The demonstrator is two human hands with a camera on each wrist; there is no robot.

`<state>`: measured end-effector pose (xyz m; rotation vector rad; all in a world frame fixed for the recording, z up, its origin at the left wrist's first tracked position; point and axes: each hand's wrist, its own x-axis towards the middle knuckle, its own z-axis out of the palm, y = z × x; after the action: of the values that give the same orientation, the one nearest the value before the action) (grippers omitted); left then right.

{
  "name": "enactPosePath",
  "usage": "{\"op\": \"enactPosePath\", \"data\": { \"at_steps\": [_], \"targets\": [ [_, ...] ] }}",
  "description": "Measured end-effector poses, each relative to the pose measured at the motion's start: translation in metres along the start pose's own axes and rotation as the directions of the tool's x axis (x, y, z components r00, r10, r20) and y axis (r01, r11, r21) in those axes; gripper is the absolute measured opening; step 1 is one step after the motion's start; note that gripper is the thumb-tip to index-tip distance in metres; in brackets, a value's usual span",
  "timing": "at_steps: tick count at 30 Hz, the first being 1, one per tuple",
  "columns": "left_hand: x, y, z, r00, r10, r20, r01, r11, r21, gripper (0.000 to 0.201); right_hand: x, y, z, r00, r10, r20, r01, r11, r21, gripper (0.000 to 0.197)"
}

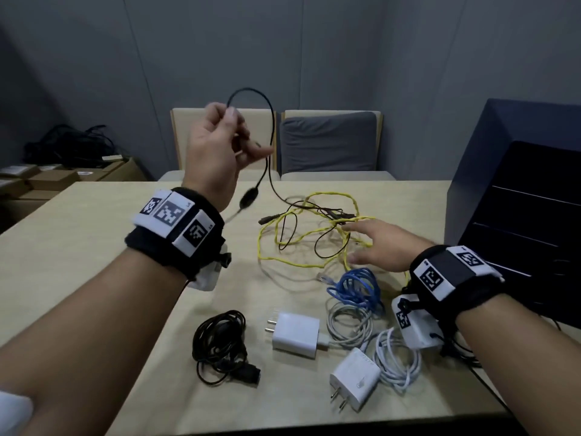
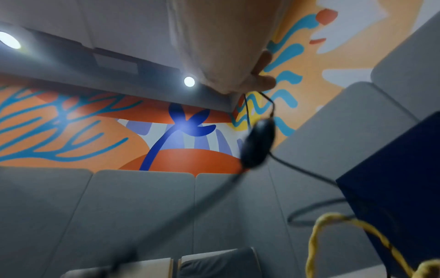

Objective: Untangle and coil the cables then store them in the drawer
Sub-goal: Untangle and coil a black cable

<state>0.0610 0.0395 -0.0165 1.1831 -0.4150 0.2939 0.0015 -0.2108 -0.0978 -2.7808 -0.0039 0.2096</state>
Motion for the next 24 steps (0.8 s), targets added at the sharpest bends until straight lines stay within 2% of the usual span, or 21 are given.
{"op": "enactPosePath", "data": {
  "at_steps": [3, 5, 6, 8, 10, 11, 13, 16, 18, 21, 22, 24],
  "targets": [
    [0.008, 0.007, -0.006, 0.989, 0.083, -0.121, -0.088, 0.995, -0.039, 0.025, 0.004, 0.002, 0.007, 0.997, 0.034, 0.072, -0.032, 0.999, -0.023, 0.086],
    [0.013, 0.01, -0.017, 0.979, 0.118, -0.166, -0.129, 0.99, -0.063, 0.025, 0.007, 0.002, 0.006, 0.998, 0.062, -0.025, -0.061, 0.998, 0.013, 0.086],
    [0.012, 0.012, -0.019, 0.983, 0.122, -0.138, -0.132, 0.989, -0.067, 0.025, 0.007, 0.002, 0.003, 0.991, 0.063, -0.122, -0.056, 0.997, 0.06, 0.08],
    [0.001, 0.014, -0.011, 0.996, 0.091, 0.018, -0.089, 0.993, -0.081, 0.019, 0.008, -0.005, -0.002, 0.94, 0.063, -0.335, 0.001, 0.982, 0.19, 0.07],
    [-0.015, 0.016, 0.007, 0.98, 0.028, 0.198, -0.006, 0.993, -0.115, 0.013, 0.01, -0.016, -0.007, 0.904, 0.038, -0.426, 0.086, 0.96, 0.267, 0.077],
    [-0.021, 0.017, 0.016, 0.963, 0.007, 0.27, 0.03, 0.991, -0.132, 0.013, 0.011, -0.022, -0.008, 0.914, 0.013, -0.405, 0.11, 0.954, 0.278, 0.082],
    [-0.032, 0.021, 0.033, 0.929, 0.001, 0.369, 0.065, 0.984, -0.166, 0.014, 0.014, -0.028, -0.006, 0.963, -0.044, -0.266, 0.113, 0.961, 0.251, 0.081],
    [-0.037, 0.028, 0.045, 0.906, 0.027, 0.422, 0.076, 0.972, -0.224, 0.013, 0.015, -0.03, -0.001, 0.999, -0.029, -0.045, 0.033, 0.997, 0.071, 0.051],
    [-0.038, 0.033, 0.047, 0.904, 0.041, 0.425, 0.075, 0.964, -0.253, 0.019, 0.017, -0.024, 0.001, 0.996, 0.051, -0.066, -0.054, 0.998, -0.037, 0.037],
    [-0.037, 0.037, 0.043, 0.92, 0.063, 0.388, 0.039, 0.967, -0.251, 0.039, 0.018, -0.011, -0.001, 0.951, 0.153, -0.27, -0.173, 0.983, -0.053, 0.005],
    [-0.037, 0.038, 0.04, 0.928, 0.067, 0.367, 0.021, 0.973, -0.23, 0.04, 0.018, -0.008, -0.004, 0.944, 0.173, -0.282, -0.195, 0.979, -0.053, 0.005],
    [-0.034, 0.035, 0.033, 0.942, 0.064, 0.331, -0.011, 0.987, -0.16, 0.037, 0.017, -0.004, -0.011, 0.961, 0.202, -0.188, -0.21, 0.977, -0.025, 0.007]
  ]
}}
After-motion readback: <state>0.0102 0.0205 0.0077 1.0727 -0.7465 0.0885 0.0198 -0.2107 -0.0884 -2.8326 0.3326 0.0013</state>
